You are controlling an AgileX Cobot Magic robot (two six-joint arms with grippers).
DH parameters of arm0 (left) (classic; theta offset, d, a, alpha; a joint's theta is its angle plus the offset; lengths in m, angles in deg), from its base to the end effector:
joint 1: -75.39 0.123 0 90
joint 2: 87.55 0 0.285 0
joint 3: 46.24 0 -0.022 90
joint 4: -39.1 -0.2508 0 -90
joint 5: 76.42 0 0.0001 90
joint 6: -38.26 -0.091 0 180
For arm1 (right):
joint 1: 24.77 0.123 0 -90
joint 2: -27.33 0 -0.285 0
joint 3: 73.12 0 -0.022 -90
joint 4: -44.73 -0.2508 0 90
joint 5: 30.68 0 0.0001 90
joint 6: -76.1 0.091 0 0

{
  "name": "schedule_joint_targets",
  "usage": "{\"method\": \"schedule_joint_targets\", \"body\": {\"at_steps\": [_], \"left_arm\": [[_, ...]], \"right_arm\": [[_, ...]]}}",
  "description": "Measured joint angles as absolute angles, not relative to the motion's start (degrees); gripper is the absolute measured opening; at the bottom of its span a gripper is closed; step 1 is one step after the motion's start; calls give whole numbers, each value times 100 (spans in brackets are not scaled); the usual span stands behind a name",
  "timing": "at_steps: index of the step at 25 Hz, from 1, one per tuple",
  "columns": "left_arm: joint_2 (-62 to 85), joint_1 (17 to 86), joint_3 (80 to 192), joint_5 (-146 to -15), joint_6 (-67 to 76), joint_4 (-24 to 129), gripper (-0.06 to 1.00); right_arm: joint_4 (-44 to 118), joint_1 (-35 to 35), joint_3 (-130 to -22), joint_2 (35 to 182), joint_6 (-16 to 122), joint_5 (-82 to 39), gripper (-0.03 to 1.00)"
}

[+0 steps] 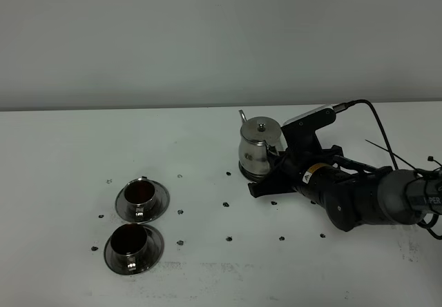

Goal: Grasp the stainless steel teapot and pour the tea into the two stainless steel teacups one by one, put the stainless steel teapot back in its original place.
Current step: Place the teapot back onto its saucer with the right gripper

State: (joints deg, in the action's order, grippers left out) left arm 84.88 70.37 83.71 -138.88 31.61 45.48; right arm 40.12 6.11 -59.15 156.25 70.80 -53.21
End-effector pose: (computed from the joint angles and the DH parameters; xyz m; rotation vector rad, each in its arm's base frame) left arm -0.0048 -0.0086 0.2682 0.2184 2.0812 -0.1173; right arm 0.3673 0.2164 0.1119 -0.5634 2.0376 0.2801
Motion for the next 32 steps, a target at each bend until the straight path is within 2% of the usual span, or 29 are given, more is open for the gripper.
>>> {"method": "schedule_joint_targets", "body": {"at_steps": [19, 32], "left_arm": [[8488, 7037, 8371, -13888, 3161, 4548, 66], [8488, 7037, 8371, -13888, 3161, 4548, 66]], "right_arm": [[4012, 611, -5915, 15672, 7087, -5354, 6], [4012, 611, -5925, 15672, 7093, -5452, 16]]}}
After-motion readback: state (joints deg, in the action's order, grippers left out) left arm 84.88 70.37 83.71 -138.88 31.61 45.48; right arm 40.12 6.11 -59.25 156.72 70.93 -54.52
